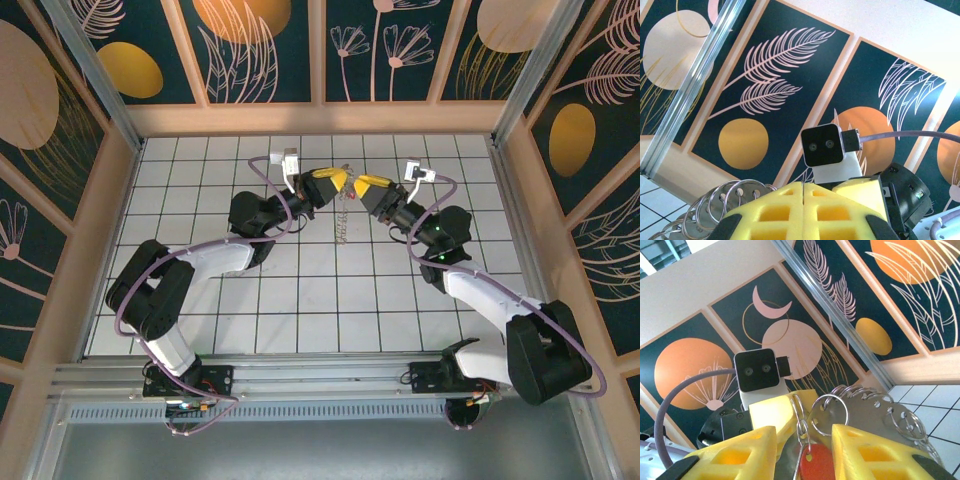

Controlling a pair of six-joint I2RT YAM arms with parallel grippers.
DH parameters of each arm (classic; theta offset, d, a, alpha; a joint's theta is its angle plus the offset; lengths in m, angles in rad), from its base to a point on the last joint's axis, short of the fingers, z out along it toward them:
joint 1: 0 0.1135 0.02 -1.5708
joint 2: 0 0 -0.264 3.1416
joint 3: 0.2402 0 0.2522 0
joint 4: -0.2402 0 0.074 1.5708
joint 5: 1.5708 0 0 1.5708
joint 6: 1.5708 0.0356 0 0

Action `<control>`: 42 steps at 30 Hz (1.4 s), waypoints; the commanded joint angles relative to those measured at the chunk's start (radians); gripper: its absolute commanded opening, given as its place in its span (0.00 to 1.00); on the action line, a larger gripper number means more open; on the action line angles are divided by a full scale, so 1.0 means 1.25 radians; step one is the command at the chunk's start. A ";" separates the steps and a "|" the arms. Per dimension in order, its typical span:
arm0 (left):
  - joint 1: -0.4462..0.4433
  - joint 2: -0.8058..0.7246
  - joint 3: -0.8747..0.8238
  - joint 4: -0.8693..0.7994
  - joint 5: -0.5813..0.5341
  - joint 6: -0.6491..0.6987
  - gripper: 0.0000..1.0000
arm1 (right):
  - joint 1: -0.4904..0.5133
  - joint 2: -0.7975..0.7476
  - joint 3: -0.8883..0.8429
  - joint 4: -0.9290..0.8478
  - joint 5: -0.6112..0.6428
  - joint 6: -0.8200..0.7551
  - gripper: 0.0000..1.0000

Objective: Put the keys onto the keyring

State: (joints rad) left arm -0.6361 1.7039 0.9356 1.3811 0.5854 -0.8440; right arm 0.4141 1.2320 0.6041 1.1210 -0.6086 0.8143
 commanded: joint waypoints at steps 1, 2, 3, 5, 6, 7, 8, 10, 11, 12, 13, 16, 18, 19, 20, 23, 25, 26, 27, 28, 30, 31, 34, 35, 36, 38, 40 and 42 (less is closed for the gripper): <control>-0.005 0.003 0.011 0.066 -0.014 -0.019 0.00 | 0.009 0.014 0.035 0.042 -0.022 -0.007 0.35; -0.006 0.003 0.011 0.065 -0.014 -0.020 0.00 | 0.009 0.017 0.036 0.043 -0.024 -0.007 0.34; -0.006 0.003 0.011 0.066 -0.017 -0.021 0.00 | 0.010 0.019 0.036 0.042 -0.024 -0.007 0.31; -0.005 0.003 0.011 0.067 -0.020 -0.025 0.00 | 0.011 0.022 0.036 0.040 -0.024 -0.010 0.24; -0.005 0.003 0.011 0.066 -0.020 -0.027 0.00 | 0.012 0.023 0.035 0.038 -0.022 -0.011 0.18; -0.004 0.003 0.011 0.067 -0.020 -0.030 0.00 | 0.012 0.023 0.035 0.037 -0.022 -0.012 0.14; -0.006 0.003 0.010 0.066 -0.023 -0.034 0.00 | 0.011 0.024 0.035 0.035 -0.021 -0.013 0.08; -0.006 0.003 0.007 0.066 -0.034 -0.048 0.00 | 0.011 0.026 0.032 0.031 -0.018 -0.013 0.00; -0.005 0.003 0.006 0.064 -0.043 -0.060 0.00 | 0.011 0.027 0.032 0.027 -0.016 -0.012 0.00; -0.004 0.003 0.007 0.058 -0.052 -0.074 0.00 | 0.011 0.028 0.031 0.024 -0.013 -0.013 0.00; -0.006 0.003 0.006 0.057 -0.061 -0.085 0.00 | 0.012 0.029 0.031 0.023 -0.011 -0.012 0.00; -0.005 0.003 0.001 0.057 -0.087 -0.129 0.00 | 0.011 0.035 0.029 0.024 -0.008 -0.005 0.00; -0.005 0.003 0.000 0.049 -0.105 -0.157 0.00 | 0.011 0.040 0.028 0.024 -0.007 0.001 0.00; -0.005 0.003 -0.002 0.047 -0.112 -0.167 0.00 | 0.012 0.043 0.028 0.023 -0.006 0.004 0.00; -0.005 0.003 -0.005 0.046 -0.120 -0.179 0.00 | 0.012 0.046 0.028 0.022 -0.003 0.007 0.00; -0.005 0.003 -0.010 0.039 -0.138 -0.199 0.00 | 0.016 0.053 0.025 0.022 0.003 0.014 0.00; -0.006 0.003 -0.010 0.034 -0.146 -0.205 0.00 | 0.021 0.060 0.026 0.025 0.003 0.017 0.00; -0.005 0.003 -0.009 0.032 -0.146 -0.207 0.00 | 0.025 0.063 0.026 0.028 0.005 0.018 0.00; -0.005 0.003 -0.009 0.031 -0.147 -0.209 0.00 | 0.030 0.067 0.028 0.029 0.006 0.019 0.00; -0.006 0.003 -0.007 0.029 -0.147 -0.209 0.00 | 0.034 0.069 0.030 0.029 0.006 0.018 0.00; -0.006 0.003 -0.008 0.028 -0.148 -0.211 0.00 | 0.043 0.075 0.035 0.029 0.007 0.015 0.00; -0.005 0.003 -0.006 0.028 -0.149 -0.211 0.00 | 0.046 0.078 0.038 0.029 0.007 0.016 0.00; -0.005 0.003 -0.007 0.028 -0.149 -0.212 0.00 | 0.054 0.086 0.046 0.027 0.007 0.013 0.00; -0.005 0.024 -0.007 0.028 -0.148 -0.212 0.00 | 0.056 0.089 0.049 0.026 0.006 0.013 0.00; -0.006 0.027 -0.008 0.028 -0.148 -0.212 0.00 | 0.059 0.091 0.053 0.024 0.006 0.011 0.00; -0.005 0.032 -0.007 0.029 -0.148 -0.214 0.00 | 0.061 0.095 0.058 0.020 0.006 0.009 0.00; -0.005 0.036 -0.006 0.033 -0.147 -0.216 0.00 | 0.062 0.095 0.056 0.019 0.009 0.008 0.00; -0.005 0.038 -0.005 0.033 -0.147 -0.216 0.00 | 0.060 0.090 0.054 0.006 0.014 0.001 0.00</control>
State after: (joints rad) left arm -0.6376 1.7351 0.9188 1.3678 0.3996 -1.1027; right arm 0.4686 1.3457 0.6376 1.1103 -0.5697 0.8253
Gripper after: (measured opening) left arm 0.050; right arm 0.051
